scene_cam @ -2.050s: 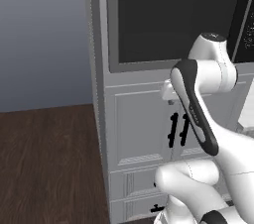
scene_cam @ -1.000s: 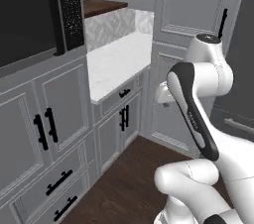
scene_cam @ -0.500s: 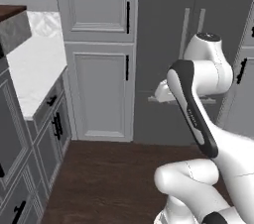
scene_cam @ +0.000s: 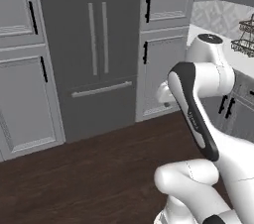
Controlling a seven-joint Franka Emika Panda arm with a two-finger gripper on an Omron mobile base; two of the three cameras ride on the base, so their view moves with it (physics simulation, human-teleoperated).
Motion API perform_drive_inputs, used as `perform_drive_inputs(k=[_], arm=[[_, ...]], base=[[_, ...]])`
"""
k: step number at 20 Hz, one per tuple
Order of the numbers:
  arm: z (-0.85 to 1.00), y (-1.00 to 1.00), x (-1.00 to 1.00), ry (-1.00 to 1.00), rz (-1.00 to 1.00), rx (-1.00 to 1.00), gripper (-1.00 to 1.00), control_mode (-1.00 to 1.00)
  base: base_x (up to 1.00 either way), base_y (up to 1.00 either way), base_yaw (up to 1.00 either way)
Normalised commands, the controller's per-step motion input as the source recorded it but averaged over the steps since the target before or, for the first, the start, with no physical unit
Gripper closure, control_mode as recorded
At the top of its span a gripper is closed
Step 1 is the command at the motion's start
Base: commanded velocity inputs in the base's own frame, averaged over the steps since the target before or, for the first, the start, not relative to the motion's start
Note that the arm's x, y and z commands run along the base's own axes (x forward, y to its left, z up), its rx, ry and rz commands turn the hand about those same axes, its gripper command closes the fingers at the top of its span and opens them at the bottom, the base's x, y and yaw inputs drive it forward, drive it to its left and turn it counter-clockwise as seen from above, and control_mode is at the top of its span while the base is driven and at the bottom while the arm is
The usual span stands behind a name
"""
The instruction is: Navigate to the toaster oven.
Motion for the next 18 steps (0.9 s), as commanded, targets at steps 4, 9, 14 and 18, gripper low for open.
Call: perform_drive_inputs(k=[4, 9, 14, 18], arm=[[0.0, 0.0, 0.0, 0.0, 0.0, 0.0, -1.0, 1.0], [0.0, 0.0, 0.0, 0.0, 0.0, 0.0, -1.0, 1.0], [0.0, 0.0, 0.0, 0.0, 0.0, 0.0, -1.0, 1.0], [0.0, 0.0, 0.0, 0.0, 0.0, 0.0, -1.0, 1.0]], base=[[-0.15, 0.01, -0.82], [-0.08, 0.06, -0.86], [-0.16, 0.01, -0.84], [-0.16, 0.0, -0.79]])
